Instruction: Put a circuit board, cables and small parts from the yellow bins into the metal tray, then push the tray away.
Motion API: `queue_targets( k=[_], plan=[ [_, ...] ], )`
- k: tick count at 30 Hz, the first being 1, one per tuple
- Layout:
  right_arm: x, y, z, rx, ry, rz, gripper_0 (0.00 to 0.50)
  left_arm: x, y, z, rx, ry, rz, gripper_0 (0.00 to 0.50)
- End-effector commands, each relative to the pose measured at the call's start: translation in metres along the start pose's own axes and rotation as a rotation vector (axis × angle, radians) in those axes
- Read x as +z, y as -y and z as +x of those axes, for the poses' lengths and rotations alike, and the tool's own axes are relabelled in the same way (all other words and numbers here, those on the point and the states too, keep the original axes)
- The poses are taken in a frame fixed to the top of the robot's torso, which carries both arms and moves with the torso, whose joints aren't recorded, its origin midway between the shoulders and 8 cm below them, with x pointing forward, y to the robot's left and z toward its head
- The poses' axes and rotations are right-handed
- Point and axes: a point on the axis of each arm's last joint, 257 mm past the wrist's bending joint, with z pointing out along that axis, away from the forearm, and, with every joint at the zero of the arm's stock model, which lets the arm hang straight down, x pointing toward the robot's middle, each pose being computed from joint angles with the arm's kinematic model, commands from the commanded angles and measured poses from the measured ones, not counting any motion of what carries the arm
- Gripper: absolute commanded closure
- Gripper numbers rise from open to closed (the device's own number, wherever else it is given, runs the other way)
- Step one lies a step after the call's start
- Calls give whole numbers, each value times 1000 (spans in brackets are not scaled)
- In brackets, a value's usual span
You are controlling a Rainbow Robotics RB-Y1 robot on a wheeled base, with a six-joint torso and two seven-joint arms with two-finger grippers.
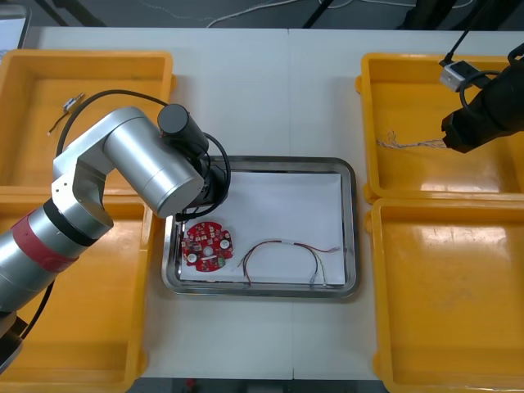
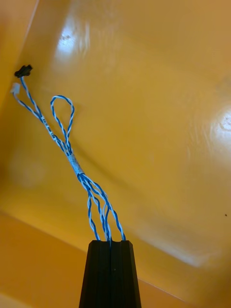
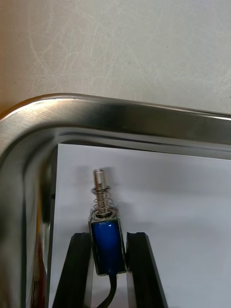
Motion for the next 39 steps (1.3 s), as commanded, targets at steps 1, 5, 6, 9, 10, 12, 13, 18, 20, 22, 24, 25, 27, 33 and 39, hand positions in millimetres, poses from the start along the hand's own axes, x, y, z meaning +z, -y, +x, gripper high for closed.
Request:
queue_targets(
  k=[1,5,6,9,10,12,13,18,20,22,24,25,27,33,39],
  plan=[
    [-23,33,5,-6,36,58,470,-2,22,1,42,17,45,157],
    [-24,39,9,-23,36,69,160,-6,26,-8,33,35,67,99],
    [-25,40,8,-26,36,71,127,-6,28,-8,30,36,73,100],
    [-25,40,9,-43,34,72,16,-10,30,-13,28,44,81,85],
    [-25,40,8,-49,36,72,0,-11,29,-14,26,46,82,85],
    [-25,38,8,-60,36,67,0,-14,29,-15,27,47,80,86],
    [-25,38,7,-68,38,65,0,-17,27,-15,25,45,75,86],
    [-24,30,0,-183,56,56,0,-29,20,-24,27,43,57,70],
    [-22,25,-7,-262,70,56,0,-36,15,-29,38,36,55,58],
    [-20,20,-14,-331,80,59,0,-43,9,-33,32,34,52,57],
    [-15,14,-20,-410,75,68,0,-52,1,-40,29,40,36,54],
    [-14,12,-23,-444,74,74,0,-56,-4,-42,27,39,23,51],
    [-12,7,-26,-493,68,79,0,-62,-10,-46,26,42,15,49],
    [1,-7,-30,-656,52,78,0,-88,-24,-60,-5,16,8,37],
    [8,-14,-29,-736,42,74,0,-116,-26,-71,-15,-11,-13,37]
  ],
)
